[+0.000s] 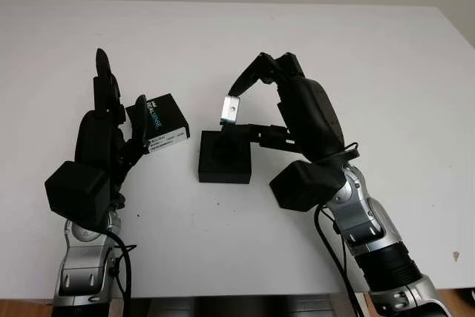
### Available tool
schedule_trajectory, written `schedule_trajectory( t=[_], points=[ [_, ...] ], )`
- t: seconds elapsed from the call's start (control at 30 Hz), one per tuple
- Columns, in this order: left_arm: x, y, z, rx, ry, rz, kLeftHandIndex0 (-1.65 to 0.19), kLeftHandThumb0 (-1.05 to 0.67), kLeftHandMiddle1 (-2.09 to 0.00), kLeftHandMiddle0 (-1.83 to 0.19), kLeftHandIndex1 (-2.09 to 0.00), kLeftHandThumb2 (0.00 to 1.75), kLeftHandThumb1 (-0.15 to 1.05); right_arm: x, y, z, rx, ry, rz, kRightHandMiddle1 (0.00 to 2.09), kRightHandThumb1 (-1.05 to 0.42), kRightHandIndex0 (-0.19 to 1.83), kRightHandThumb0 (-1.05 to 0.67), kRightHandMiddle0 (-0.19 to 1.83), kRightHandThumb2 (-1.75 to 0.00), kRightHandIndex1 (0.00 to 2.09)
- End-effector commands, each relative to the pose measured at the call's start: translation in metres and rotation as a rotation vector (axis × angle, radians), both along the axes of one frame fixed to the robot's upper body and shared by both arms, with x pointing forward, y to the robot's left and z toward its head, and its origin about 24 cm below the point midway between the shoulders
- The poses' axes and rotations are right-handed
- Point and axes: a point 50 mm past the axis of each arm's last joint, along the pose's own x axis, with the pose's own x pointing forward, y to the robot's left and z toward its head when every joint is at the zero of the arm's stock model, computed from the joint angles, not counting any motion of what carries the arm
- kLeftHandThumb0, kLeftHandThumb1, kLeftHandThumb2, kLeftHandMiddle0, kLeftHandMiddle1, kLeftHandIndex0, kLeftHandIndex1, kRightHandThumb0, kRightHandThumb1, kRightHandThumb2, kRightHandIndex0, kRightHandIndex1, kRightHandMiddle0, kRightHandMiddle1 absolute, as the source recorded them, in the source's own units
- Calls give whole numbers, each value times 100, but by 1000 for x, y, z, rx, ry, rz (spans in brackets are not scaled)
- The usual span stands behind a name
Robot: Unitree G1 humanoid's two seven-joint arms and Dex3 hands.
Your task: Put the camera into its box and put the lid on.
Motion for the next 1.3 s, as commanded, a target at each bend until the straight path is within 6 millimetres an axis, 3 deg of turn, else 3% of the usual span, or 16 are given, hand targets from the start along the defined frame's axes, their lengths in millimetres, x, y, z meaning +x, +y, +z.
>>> schedule_trajectory(
  t=[0.0, 0.17, 0.37, 0.53, 0.77, 1.03, 1.27],
  points=[
    [-2, -1, 1, 6, -10, 1, 19, -73, 0, 19, 0, 59, 105, 6, -3, -2, 68, 66, 28, 173, -100, -11, -39, 29, -6, 131],
    [-3, -1, 0, 8, -10, 5, 19, -72, 0, 19, 0, 60, 105, 17, -8, -22, 181, 254, 86, 175, -100, -6, -48, 35, -5, 117],
    [-3, 0, 0, 11, -8, 6, 19, -73, 0, 19, 0, 60, 105, 21, -8, -40, 291, 432, 147, 166, -100, 6, -49, 39, -5, 73],
    [-3, 0, 0, 7, -7, 5, 19, -73, 0, 19, 0, 59, 105, 20, -7, -47, 332, 493, 192, 160, -99, 11, -47, 40, -6, 55],
    [-2, -1, -1, 4, -8, 0, 19, -72, 0, 19, 0, 59, 105, 19, 2, -57, 422, 551, 280, 160, -101, 8, -49, 38, -6, 48],
    [-1, -2, -2, -6, -11, 0, 19, -71, 0, 19, 0, 60, 105, 17, 19, -55, 491, 583, 362, 163, -103, 8, -47, 34, -6, 48],
    [0, -4, -2, -3, -9, -5, 19, -70, 0, 19, 0, 61, 105, 17, 34, -51, 493, 585, 396, 170, -103, 2, -47, 33, -5, 62]
  ],
)
